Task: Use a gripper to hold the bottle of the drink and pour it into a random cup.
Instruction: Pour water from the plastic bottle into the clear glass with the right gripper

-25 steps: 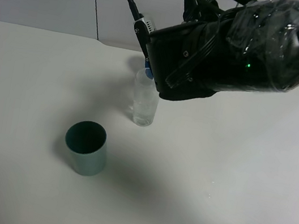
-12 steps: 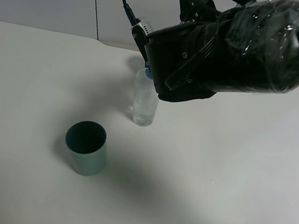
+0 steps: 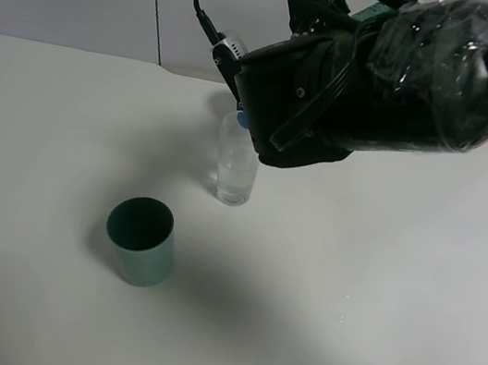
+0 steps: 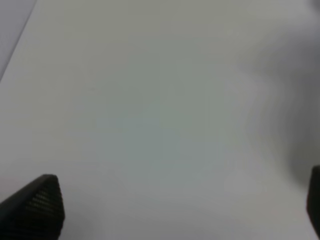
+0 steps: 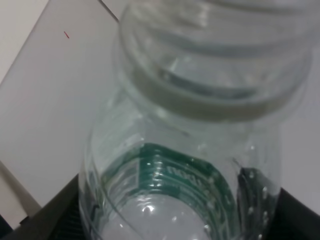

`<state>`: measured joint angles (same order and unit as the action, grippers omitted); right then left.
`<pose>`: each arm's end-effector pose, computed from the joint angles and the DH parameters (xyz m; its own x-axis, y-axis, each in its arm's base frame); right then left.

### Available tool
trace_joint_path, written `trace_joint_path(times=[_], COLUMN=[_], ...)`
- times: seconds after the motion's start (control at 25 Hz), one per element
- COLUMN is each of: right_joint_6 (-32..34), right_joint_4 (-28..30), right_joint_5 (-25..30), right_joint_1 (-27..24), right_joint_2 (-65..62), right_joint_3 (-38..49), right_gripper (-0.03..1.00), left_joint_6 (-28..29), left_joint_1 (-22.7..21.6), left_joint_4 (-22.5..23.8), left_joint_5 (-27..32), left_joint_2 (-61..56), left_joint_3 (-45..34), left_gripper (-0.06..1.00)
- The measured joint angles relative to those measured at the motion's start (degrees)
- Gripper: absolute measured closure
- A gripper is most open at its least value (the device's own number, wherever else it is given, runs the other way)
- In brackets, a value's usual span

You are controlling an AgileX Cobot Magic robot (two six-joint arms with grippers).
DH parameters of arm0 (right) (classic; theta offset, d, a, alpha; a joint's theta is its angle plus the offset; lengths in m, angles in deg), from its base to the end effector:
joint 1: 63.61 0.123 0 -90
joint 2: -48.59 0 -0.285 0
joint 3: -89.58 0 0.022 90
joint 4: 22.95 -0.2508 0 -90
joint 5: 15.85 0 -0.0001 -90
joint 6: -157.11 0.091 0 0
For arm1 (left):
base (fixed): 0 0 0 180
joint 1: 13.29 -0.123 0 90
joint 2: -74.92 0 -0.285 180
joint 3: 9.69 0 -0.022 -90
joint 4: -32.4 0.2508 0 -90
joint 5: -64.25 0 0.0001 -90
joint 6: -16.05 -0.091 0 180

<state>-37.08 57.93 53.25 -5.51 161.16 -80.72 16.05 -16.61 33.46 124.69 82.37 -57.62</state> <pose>0.2580 0.2556 0.2422 -0.0290 -0.7663 0.6419 -0.4335 -0.5690 -0.6988 -0.0069 0.0011 0.2808 -0.4354 -0.0161 -0.9001 -0.0684 0.9975 0.0152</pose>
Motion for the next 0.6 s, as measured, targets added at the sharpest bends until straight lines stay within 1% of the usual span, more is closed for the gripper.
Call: trace_joint_path(times=[0.36,0.6], right_joint_6=[-0.91,-2.09], right_joint_4=[0.43,1.9], right_joint_5=[0.0,0.0], right_joint_1=[0.05,0.05], right_joint_2=[0.0,0.0], right_joint_3=[0.0,0.0], right_gripper=[0.4,0.4], left_joint_6=[0.0,0.0], left_joint_1=[0.0,0.0], left_joint_4=[0.0,0.0], left_joint_5=[0.0,0.0], left_joint_2=[0.0,0.0], left_joint_3=[0.0,0.0], left_gripper=[-0.04,-0.04])
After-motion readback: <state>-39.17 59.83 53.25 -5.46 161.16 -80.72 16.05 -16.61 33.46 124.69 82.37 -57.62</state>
